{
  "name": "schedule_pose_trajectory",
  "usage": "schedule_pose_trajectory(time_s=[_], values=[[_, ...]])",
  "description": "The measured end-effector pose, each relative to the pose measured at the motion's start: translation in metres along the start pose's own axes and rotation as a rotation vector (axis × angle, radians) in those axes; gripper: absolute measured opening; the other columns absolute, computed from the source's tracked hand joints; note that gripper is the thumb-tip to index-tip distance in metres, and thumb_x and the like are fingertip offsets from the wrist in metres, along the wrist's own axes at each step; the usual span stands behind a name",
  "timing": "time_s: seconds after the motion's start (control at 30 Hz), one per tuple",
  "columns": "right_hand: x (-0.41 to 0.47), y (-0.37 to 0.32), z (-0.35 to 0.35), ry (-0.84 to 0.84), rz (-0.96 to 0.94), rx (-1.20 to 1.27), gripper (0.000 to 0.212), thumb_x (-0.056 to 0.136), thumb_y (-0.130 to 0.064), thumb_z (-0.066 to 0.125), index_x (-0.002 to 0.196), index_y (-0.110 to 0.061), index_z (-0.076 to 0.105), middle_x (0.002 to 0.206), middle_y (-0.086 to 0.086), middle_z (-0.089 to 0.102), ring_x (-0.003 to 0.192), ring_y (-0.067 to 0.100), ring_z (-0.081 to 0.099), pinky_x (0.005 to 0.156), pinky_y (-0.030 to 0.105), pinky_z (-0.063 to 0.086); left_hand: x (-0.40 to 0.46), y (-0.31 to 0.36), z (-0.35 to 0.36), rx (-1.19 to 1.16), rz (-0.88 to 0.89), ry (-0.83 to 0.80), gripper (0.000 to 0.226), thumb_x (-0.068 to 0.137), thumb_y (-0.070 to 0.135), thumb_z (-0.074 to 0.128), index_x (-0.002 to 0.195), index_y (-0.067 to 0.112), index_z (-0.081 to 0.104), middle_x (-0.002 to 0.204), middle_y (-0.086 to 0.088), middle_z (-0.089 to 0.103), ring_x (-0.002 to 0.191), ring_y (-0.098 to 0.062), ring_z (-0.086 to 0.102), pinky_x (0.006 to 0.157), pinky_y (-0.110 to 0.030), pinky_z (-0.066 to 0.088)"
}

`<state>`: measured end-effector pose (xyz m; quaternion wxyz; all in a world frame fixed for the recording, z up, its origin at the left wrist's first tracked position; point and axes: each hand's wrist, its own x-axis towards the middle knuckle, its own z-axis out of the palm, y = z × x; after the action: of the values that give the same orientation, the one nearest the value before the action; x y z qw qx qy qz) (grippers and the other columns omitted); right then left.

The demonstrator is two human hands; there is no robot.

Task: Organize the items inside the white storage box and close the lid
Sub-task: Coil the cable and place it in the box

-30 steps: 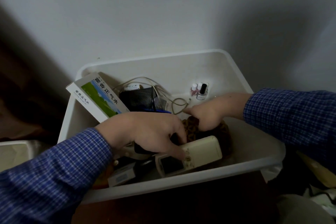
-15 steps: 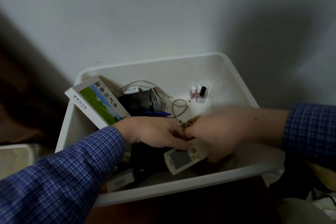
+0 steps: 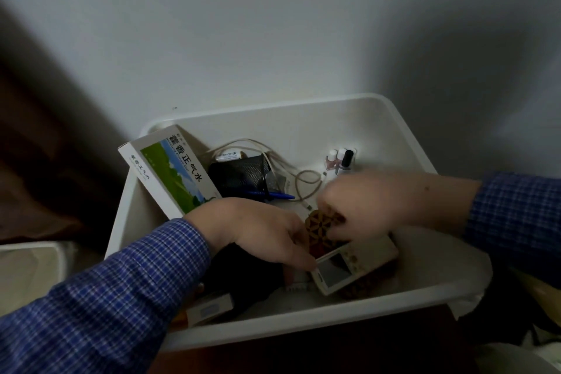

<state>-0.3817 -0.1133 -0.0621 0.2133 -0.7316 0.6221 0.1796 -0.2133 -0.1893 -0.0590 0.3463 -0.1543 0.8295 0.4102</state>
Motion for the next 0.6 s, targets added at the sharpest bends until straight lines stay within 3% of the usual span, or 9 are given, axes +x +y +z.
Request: schedule_pose_trajectory(time_s=[0.1, 0.17, 0.27, 0.33, 0.43, 0.47, 0.53, 0.6], values=[[0.032, 0.005, -0.014, 0.168, 0.112, 0.314, 0.025, 0.092, -0.029, 0.062, 0.113, -0.017, 0.067, 0.103, -0.001, 0.07, 0.092, 0.017, 0.067, 0.082, 0.032, 0.057, -0.005, 0.001, -0.001, -0.045, 0.034, 0.083, 0.03, 0.098, 0.044, 0.055, 0.102, 0.018, 0.071, 0.098, 0.004, 0.076, 0.097, -0.014, 0.069, 0.098, -0.04, 0.051], [0.056, 0.003, -0.018, 0.263, 0.178, 0.518, 0.025, 0.092, -0.021, 0.065, 0.117, -0.018, 0.066, 0.111, -0.001, 0.069, 0.1, 0.017, 0.065, 0.084, 0.026, 0.054, -0.005, 0.0, 0.001, -0.033, 0.028, 0.192, 0.033, 0.097, 0.045, 0.056, 0.1, 0.016, 0.07, 0.099, -0.002, 0.074, 0.095, -0.02, 0.068, 0.093, -0.043, 0.053], [0.082, -0.005, -0.021, 0.333, 0.216, 0.687, 0.014, 0.089, -0.014, 0.068, 0.102, -0.02, 0.068, 0.104, 0.001, 0.07, 0.095, 0.016, 0.065, 0.081, 0.025, 0.054, -0.005, -0.005, 0.001, -0.073, 0.014, 0.309, 0.031, 0.096, 0.044, 0.059, 0.094, 0.015, 0.07, 0.094, -0.003, 0.073, 0.089, -0.021, 0.068, 0.086, -0.04, 0.055], [0.091, -0.009, -0.022, 0.299, 0.244, 0.664, 0.012, 0.088, -0.008, 0.064, 0.091, -0.02, 0.068, 0.095, 0.0, 0.07, 0.089, 0.017, 0.065, 0.073, 0.022, 0.053, -0.006, -0.011, 0.001, -0.092, -0.014, 0.392, 0.029, 0.094, 0.042, 0.061, 0.086, 0.015, 0.07, 0.083, 0.0, 0.072, 0.079, -0.018, 0.067, 0.073, -0.032, 0.054], [0.093, -0.004, -0.023, 0.265, 0.335, 0.536, 0.021, 0.086, -0.003, 0.058, 0.1, -0.004, 0.073, 0.101, 0.012, 0.074, 0.091, 0.027, 0.071, 0.079, 0.038, 0.062, -0.005, -0.021, 0.0, 0.022, -0.151, 0.624, 0.032, 0.09, 0.041, 0.063, 0.076, 0.012, 0.067, 0.073, -0.004, 0.067, 0.068, -0.02, 0.064, 0.057, -0.026, 0.046], [0.092, -0.001, -0.022, 0.258, 0.366, 0.51, 0.024, 0.084, -0.001, 0.058, 0.104, -0.003, 0.072, 0.102, 0.014, 0.074, 0.092, 0.029, 0.072, 0.077, 0.039, 0.062, -0.004, -0.023, 0.0, 0.056, -0.208, 0.724, 0.031, 0.089, 0.04, 0.063, 0.076, 0.012, 0.065, 0.073, -0.005, 0.066, 0.069, -0.023, 0.064, 0.056, -0.027, 0.047], [0.088, 0.004, -0.019, 0.228, 0.415, 0.424, 0.027, 0.079, 0.002, 0.062, 0.105, -0.004, 0.069, 0.1, 0.014, 0.074, 0.088, 0.026, 0.072, 0.065, 0.029, 0.056, -0.002, -0.028, -0.003, 0.068, -0.304, 0.923, 0.023, 0.086, 0.037, 0.062, 0.077, 0.016, 0.057, 0.075, -0.001, 0.061, 0.073, -0.024, 0.062, 0.06, -0.029, 0.05], [0.087, 0.008, -0.013, 0.181, 0.43, 0.382, 0.025, 0.077, 0.002, 0.067, 0.101, -0.004, 0.069, 0.088, 0.01, 0.074, 0.074, 0.021, 0.071, 0.056, 0.021, 0.049, 0.0, -0.031, -0.01, 0.048, -0.362, 1.071, 0.021, 0.086, 0.034, 0.06, 0.085, 0.017, 0.049, 0.08, 0.0, 0.056, 0.077, -0.025, 0.06, 0.064, -0.034, 0.051]])
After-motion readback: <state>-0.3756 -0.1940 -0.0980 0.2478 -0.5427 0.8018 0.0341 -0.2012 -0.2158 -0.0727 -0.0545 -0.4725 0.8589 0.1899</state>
